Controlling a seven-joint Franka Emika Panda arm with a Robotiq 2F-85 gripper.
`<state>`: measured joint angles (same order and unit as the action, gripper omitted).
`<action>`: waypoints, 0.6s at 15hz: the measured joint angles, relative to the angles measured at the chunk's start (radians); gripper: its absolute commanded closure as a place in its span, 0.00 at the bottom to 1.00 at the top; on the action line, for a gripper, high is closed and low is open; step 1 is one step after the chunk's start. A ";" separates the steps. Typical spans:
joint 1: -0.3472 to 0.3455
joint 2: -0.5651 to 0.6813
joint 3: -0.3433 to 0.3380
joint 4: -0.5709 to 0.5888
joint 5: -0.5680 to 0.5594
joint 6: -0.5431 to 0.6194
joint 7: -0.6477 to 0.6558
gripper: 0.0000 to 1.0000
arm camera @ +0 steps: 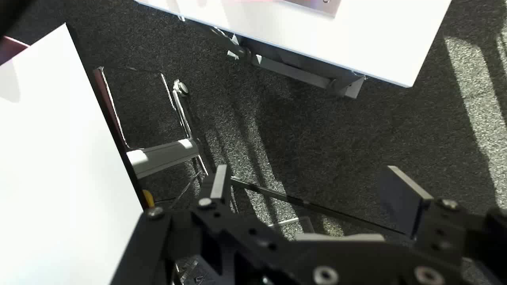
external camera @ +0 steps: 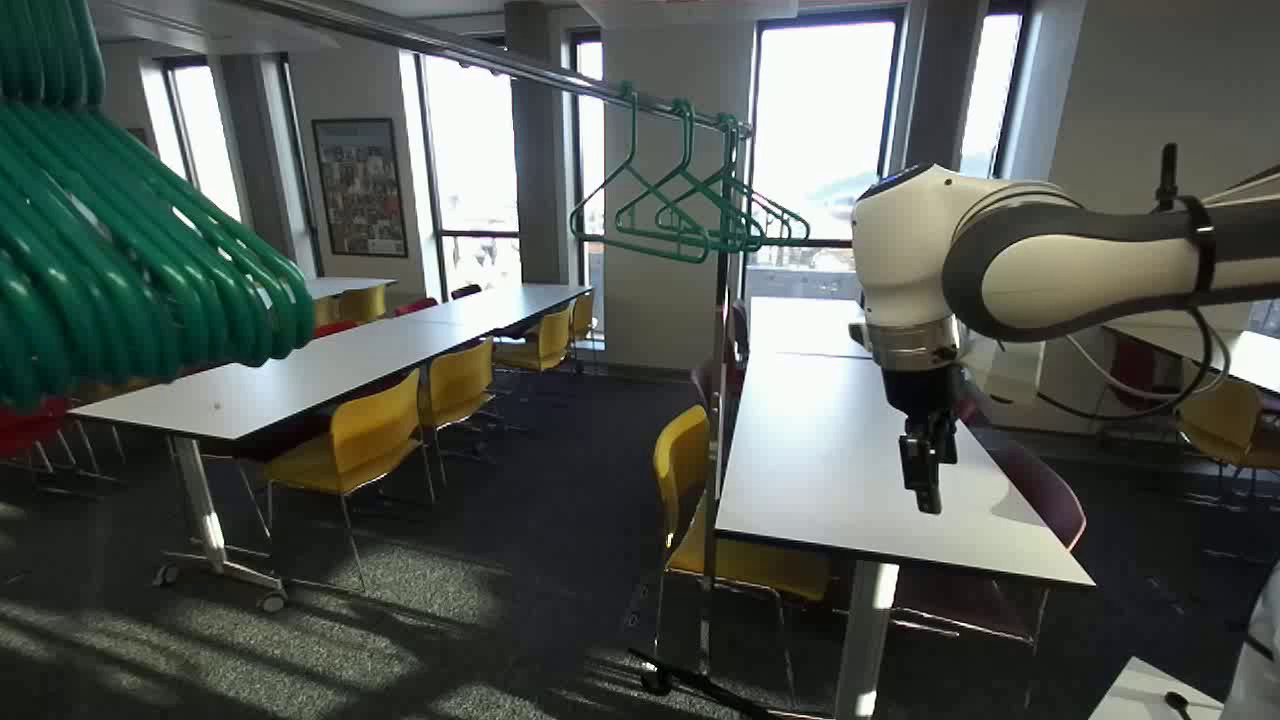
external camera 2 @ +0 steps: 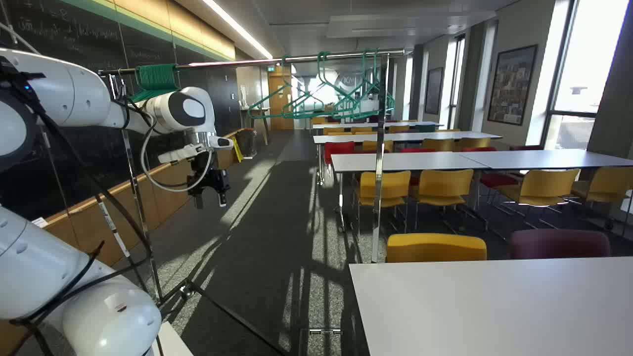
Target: Put the coat hanger on the table
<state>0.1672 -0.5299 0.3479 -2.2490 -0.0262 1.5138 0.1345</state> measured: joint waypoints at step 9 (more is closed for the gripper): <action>0.001 0.001 0.000 0.000 -0.010 0.004 0.000 0.00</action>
<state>0.1684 -0.5291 0.3478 -2.2490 -0.0365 1.5177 0.1346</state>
